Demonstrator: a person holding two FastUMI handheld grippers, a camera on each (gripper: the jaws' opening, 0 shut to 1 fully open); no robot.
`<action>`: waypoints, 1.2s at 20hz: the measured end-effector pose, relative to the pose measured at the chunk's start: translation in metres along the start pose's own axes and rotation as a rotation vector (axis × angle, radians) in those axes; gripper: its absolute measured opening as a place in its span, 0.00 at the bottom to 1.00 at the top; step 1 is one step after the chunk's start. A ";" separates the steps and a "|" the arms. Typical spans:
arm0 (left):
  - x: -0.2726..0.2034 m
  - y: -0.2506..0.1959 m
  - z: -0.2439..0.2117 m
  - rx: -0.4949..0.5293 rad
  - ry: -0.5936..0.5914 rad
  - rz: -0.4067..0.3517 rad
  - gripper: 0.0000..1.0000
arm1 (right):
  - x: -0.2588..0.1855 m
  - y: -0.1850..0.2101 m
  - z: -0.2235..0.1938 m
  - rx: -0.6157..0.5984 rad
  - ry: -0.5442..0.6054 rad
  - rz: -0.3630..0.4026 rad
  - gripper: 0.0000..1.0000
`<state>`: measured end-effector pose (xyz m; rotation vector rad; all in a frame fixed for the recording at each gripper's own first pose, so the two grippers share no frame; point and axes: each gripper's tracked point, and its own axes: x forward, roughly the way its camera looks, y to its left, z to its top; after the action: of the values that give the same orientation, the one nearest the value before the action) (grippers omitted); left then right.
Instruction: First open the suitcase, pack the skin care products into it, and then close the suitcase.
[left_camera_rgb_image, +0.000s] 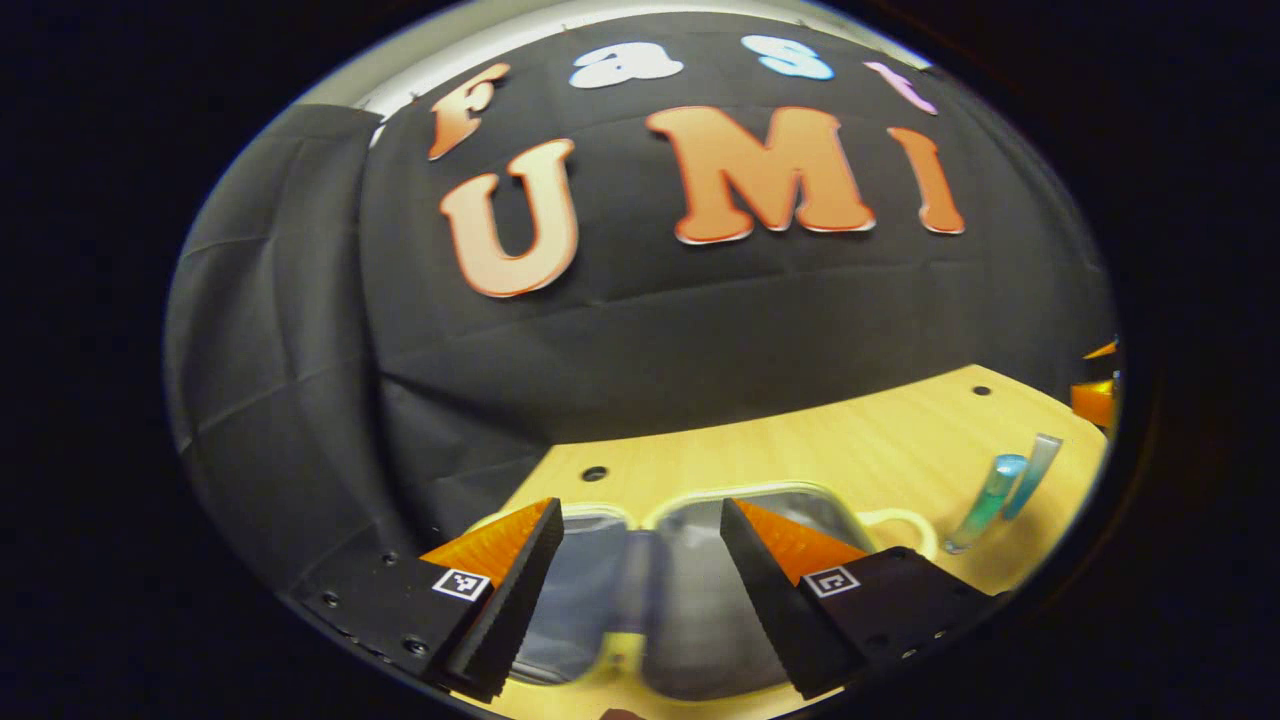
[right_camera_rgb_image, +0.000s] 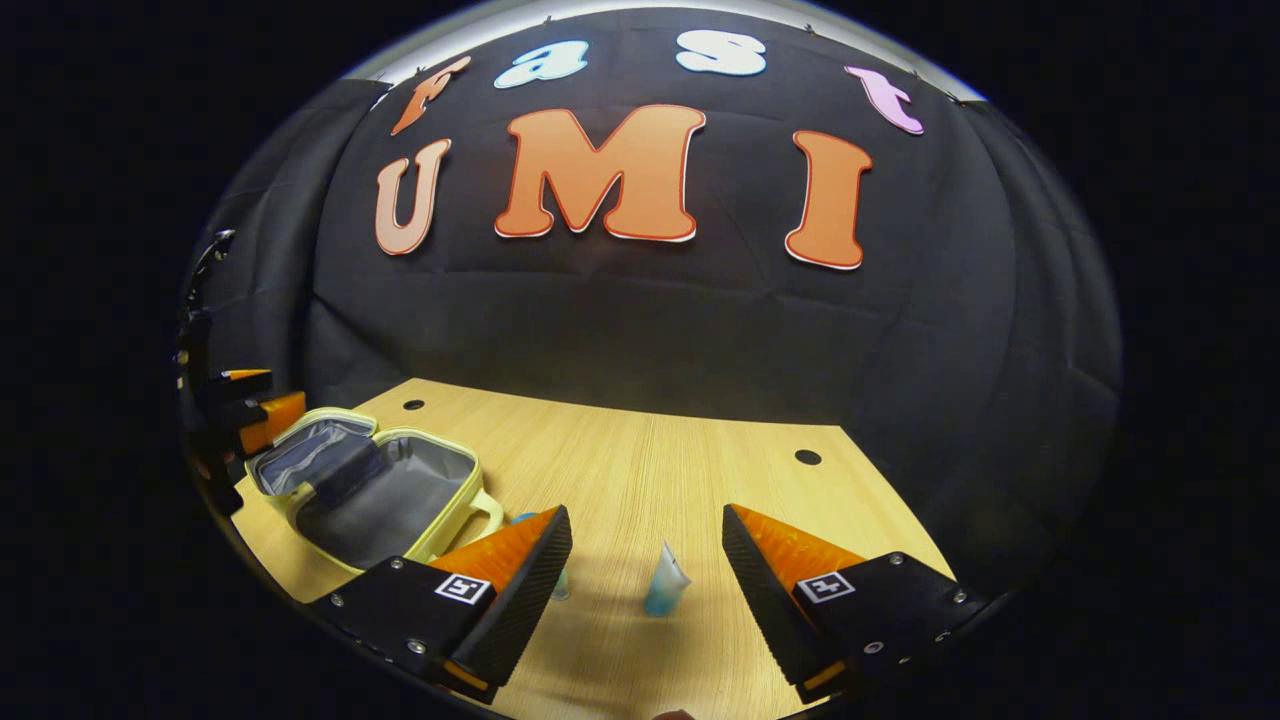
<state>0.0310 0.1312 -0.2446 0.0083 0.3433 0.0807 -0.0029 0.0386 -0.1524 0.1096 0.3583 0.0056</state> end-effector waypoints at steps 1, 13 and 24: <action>-0.003 -0.032 -0.003 0.001 0.002 -0.053 0.98 | 0.001 -0.002 -0.006 -0.001 0.006 0.005 0.96; -0.009 -0.250 -0.032 0.085 0.009 -0.322 0.98 | 0.018 -0.027 -0.038 -0.062 0.019 0.078 0.96; 0.029 -0.333 -0.082 0.049 0.098 -0.375 0.67 | 0.035 -0.036 -0.070 -0.087 0.025 0.155 0.96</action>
<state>0.0566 -0.1984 -0.3391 -0.0117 0.4398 -0.2991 0.0054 0.0107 -0.2337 0.0507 0.3735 0.1757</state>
